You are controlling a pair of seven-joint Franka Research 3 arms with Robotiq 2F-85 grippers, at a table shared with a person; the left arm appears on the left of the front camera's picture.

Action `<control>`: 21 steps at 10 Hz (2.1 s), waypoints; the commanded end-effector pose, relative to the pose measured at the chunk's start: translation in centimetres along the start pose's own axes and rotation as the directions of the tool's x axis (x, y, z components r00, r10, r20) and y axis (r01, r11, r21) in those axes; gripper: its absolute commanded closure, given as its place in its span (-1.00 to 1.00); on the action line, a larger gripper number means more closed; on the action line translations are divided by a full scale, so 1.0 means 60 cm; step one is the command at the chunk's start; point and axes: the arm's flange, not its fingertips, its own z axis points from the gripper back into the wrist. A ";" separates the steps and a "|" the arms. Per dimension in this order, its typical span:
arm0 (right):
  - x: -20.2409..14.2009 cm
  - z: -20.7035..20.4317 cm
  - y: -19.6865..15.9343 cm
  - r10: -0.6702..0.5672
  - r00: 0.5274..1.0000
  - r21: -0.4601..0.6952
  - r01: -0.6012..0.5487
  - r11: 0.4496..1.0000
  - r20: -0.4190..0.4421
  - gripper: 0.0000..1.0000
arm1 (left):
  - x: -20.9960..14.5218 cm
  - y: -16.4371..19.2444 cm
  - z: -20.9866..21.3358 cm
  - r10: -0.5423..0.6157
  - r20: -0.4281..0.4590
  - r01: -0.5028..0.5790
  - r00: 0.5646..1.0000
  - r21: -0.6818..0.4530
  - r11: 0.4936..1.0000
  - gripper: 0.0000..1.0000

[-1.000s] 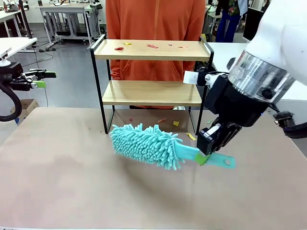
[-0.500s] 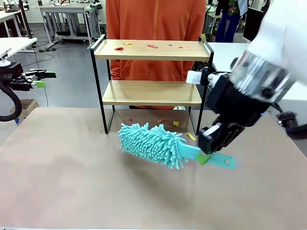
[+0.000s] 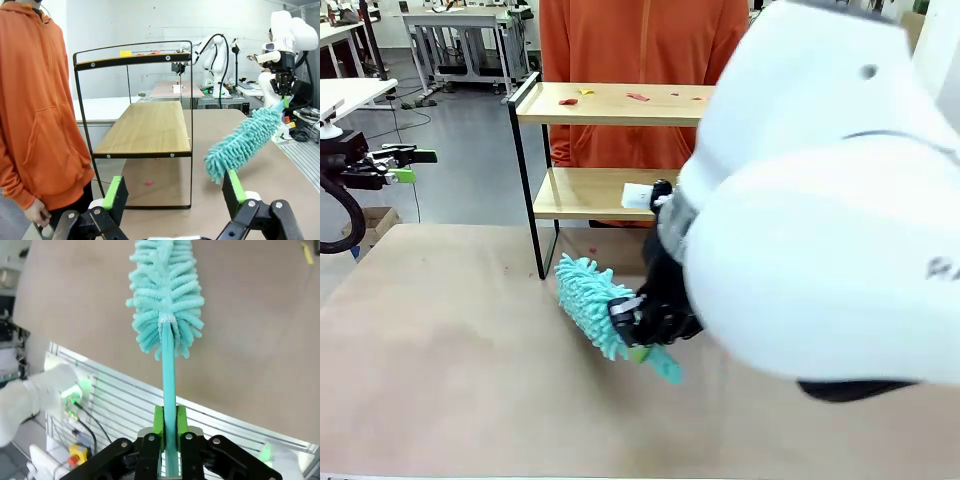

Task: Clean the shelf.
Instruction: Clean the specific section of the Shelf indicated by the human with the Duster.

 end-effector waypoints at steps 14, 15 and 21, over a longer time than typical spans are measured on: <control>0.107 -0.148 0.113 -0.170 0.954 -0.074 0.193 0.978 0.248 0.74 | 0.004 -0.002 -0.002 -0.016 -0.003 0.016 1.000 0.002 1.000 -1.00; 0.117 -0.162 0.125 -0.182 0.941 -0.078 0.212 0.974 0.284 0.74 | 0.004 -0.002 -0.002 -0.016 -0.003 0.016 1.000 0.002 1.000 -1.00; 0.186 -0.263 0.182 -0.191 0.908 -0.081 0.237 0.968 0.374 0.74 | 0.004 -0.002 -0.002 -0.016 -0.003 0.016 1.000 0.002 1.000 -1.00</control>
